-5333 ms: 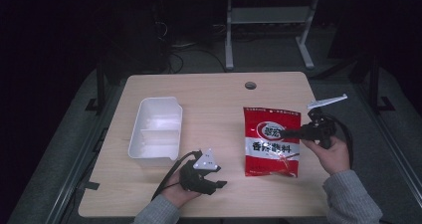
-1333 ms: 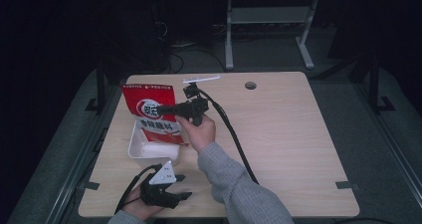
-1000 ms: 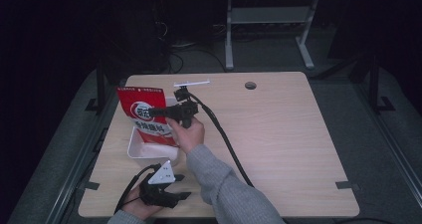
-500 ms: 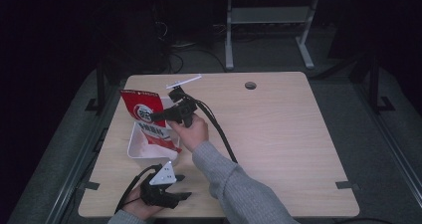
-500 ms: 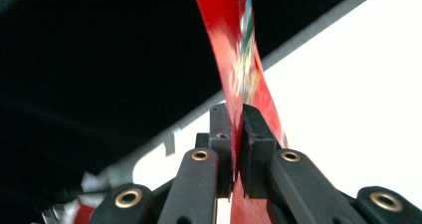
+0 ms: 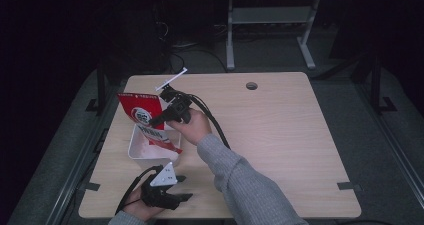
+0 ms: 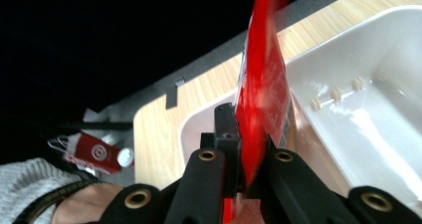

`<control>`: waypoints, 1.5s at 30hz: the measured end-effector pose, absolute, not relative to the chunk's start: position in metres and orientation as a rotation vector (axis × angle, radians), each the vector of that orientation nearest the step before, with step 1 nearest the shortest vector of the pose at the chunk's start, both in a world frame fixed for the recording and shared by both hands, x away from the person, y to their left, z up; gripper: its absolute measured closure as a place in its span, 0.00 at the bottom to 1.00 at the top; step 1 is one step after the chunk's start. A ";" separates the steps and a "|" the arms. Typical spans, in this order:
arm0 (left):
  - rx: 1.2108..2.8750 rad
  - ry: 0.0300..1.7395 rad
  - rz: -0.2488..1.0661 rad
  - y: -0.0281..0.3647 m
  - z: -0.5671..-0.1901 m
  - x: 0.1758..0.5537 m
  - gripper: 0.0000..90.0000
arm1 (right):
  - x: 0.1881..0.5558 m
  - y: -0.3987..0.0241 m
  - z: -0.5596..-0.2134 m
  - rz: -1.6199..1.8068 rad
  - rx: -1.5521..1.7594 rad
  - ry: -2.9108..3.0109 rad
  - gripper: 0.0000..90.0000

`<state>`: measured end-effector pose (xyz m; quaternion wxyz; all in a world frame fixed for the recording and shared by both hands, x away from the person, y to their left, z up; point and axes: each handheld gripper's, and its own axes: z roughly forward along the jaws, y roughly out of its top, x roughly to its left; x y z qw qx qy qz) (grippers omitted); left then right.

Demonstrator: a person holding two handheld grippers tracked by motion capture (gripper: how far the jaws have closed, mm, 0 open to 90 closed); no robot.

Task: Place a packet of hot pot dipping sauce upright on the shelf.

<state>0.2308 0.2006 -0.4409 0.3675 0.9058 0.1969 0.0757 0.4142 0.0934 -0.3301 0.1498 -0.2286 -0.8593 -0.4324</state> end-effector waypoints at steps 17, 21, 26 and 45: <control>2.330 0.487 0.193 0.200 -0.440 0.230 0.45 | 0.397 0.076 -0.341 -1.585 -0.784 -2.350 1.00; 2.331 0.485 0.193 0.200 -0.440 0.230 0.44 | 0.396 0.075 -0.347 -1.618 -0.807 -2.339 1.00; 2.334 0.481 0.191 0.200 -0.440 0.230 0.44 | 0.388 0.076 -0.350 -1.681 -0.789 -2.334 1.00; 2.329 0.474 0.188 0.199 -0.439 0.229 0.44 | 0.381 0.079 -0.361 -1.700 -0.803 -2.383 1.00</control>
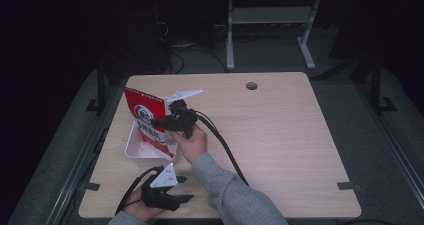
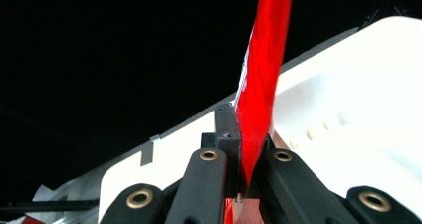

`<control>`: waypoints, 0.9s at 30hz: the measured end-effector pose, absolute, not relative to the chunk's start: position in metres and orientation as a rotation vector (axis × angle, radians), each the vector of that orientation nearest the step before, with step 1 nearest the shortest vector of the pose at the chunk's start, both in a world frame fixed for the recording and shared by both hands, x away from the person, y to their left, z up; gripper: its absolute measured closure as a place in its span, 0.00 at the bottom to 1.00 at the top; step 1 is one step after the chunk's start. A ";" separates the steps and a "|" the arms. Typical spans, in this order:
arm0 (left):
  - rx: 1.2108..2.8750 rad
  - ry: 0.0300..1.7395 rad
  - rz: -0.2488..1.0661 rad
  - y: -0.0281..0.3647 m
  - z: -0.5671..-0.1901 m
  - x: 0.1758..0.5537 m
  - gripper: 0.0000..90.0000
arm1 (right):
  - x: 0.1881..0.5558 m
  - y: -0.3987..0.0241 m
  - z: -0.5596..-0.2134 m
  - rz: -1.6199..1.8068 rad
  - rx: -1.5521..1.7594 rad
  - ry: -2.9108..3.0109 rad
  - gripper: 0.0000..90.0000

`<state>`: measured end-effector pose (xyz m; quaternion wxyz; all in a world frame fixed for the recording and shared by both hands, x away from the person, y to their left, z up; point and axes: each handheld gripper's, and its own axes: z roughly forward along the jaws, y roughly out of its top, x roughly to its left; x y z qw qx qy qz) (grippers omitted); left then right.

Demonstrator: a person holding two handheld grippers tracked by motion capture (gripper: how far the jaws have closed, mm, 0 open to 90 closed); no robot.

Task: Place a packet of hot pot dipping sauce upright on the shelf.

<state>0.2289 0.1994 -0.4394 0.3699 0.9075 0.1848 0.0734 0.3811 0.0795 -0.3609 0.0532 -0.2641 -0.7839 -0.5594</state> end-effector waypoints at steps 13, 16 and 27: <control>2.331 0.475 0.189 0.199 -0.440 0.229 0.44 | 0.379 0.072 -0.364 -1.612 -0.692 -2.472 0.99; 2.330 0.475 0.188 0.199 -0.440 0.229 0.44 | 0.378 0.071 -0.365 -1.586 -0.663 -2.492 0.99; 2.339 0.466 0.186 0.197 -0.440 0.229 0.44 | 0.375 0.068 -0.369 -1.520 -0.641 -2.507 0.99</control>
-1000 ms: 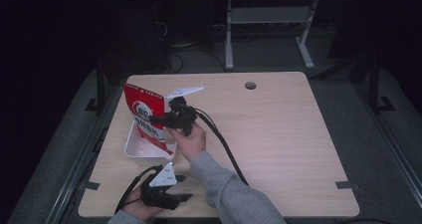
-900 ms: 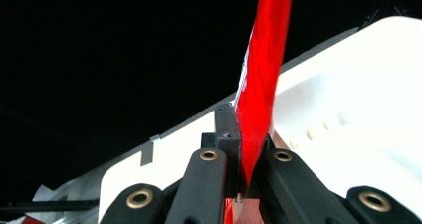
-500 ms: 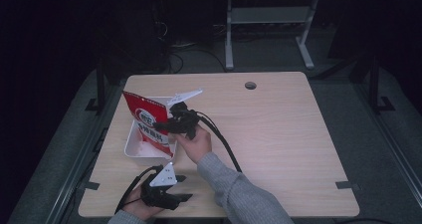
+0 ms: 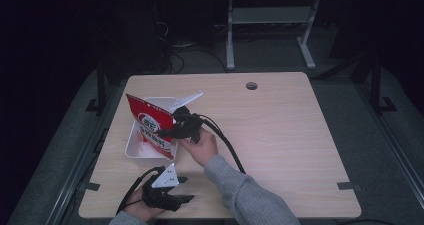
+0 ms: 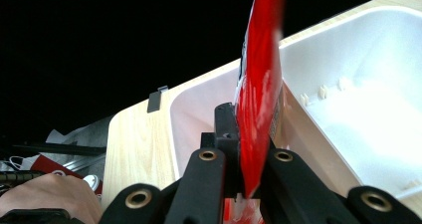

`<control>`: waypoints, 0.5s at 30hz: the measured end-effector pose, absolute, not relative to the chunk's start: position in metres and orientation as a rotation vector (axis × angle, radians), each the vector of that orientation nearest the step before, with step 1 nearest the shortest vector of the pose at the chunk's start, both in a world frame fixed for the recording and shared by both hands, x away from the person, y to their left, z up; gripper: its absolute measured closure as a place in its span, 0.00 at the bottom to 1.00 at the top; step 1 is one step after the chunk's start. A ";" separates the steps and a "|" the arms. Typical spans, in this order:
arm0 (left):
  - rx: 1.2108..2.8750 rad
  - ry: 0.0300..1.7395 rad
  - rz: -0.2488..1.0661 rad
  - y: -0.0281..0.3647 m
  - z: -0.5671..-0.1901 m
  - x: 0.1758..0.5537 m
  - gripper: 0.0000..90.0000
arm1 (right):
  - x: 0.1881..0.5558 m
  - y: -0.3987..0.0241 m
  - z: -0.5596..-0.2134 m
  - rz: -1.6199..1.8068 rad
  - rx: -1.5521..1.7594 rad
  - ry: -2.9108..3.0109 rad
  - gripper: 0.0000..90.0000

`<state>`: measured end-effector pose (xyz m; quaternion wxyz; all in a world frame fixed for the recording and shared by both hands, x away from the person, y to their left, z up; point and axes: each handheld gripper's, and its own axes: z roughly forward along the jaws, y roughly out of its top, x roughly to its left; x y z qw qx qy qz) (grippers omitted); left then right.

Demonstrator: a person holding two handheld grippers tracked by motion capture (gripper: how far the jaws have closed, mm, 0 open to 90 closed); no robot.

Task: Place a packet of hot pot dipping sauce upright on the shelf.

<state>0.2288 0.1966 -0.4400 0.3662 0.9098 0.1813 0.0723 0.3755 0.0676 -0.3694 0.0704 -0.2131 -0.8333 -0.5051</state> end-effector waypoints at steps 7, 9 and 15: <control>2.338 0.464 0.185 0.196 -0.440 0.229 0.44 | 0.377 0.065 -0.370 -1.494 -0.662 -2.517 0.95; 2.337 0.465 0.183 0.195 -0.441 0.229 0.44 | 0.379 0.062 -0.372 -1.478 -0.682 -2.517 0.93; 2.339 0.464 0.186 0.196 -0.440 0.229 0.44 | 0.382 0.058 -0.375 -1.483 -0.708 -2.498 0.88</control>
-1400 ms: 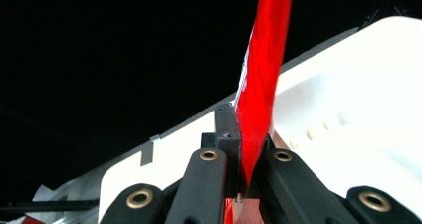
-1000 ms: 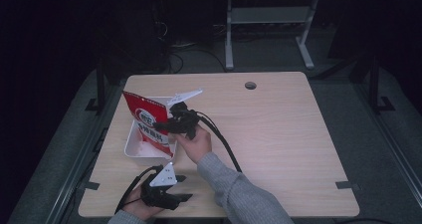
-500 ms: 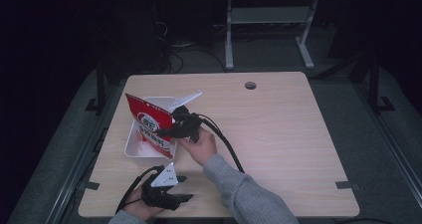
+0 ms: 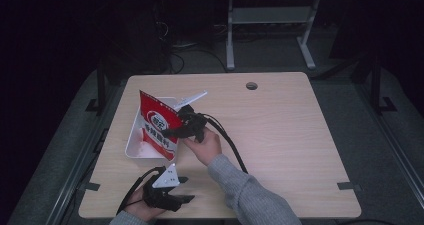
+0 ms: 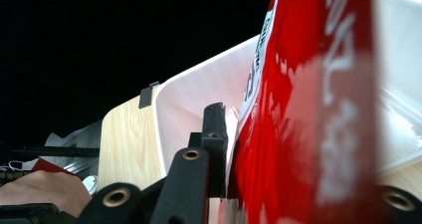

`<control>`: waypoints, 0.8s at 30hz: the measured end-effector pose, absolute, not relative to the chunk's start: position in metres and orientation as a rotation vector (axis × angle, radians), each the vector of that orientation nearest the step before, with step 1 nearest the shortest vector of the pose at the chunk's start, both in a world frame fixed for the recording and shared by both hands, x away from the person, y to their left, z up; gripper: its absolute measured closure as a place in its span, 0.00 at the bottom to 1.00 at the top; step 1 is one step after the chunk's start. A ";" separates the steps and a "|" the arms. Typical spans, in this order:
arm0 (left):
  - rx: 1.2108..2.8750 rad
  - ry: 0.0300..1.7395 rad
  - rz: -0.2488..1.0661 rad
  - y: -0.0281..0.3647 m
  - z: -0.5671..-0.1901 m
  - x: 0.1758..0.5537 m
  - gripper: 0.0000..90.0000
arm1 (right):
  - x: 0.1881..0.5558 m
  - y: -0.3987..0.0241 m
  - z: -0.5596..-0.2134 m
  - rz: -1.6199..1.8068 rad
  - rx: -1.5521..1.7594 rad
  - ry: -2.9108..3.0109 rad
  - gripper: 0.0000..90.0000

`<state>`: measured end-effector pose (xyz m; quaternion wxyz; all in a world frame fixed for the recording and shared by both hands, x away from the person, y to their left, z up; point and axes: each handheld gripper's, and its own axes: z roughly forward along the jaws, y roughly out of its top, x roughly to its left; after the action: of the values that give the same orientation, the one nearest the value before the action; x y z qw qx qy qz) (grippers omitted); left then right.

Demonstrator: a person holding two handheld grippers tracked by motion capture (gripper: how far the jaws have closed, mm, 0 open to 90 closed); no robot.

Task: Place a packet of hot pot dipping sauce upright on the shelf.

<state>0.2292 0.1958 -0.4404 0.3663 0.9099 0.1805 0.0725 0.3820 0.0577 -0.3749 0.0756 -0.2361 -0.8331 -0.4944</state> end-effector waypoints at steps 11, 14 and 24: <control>2.338 0.465 0.186 0.196 -0.440 0.229 0.44 | 0.383 0.055 -0.377 -1.488 -0.730 -2.480 0.79; 2.337 0.465 0.186 0.196 -0.440 0.229 0.44 | 0.383 0.054 -0.376 -1.491 -0.730 -2.477 0.77; 2.338 0.463 0.191 0.196 -0.440 0.229 0.44 | 0.384 0.051 -0.376 -1.483 -0.744 -2.471 0.67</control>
<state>0.2294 0.1959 -0.4399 0.3665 0.9098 0.1802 0.0742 0.3837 0.0515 -0.3763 0.0824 -0.2490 -0.8274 -0.4966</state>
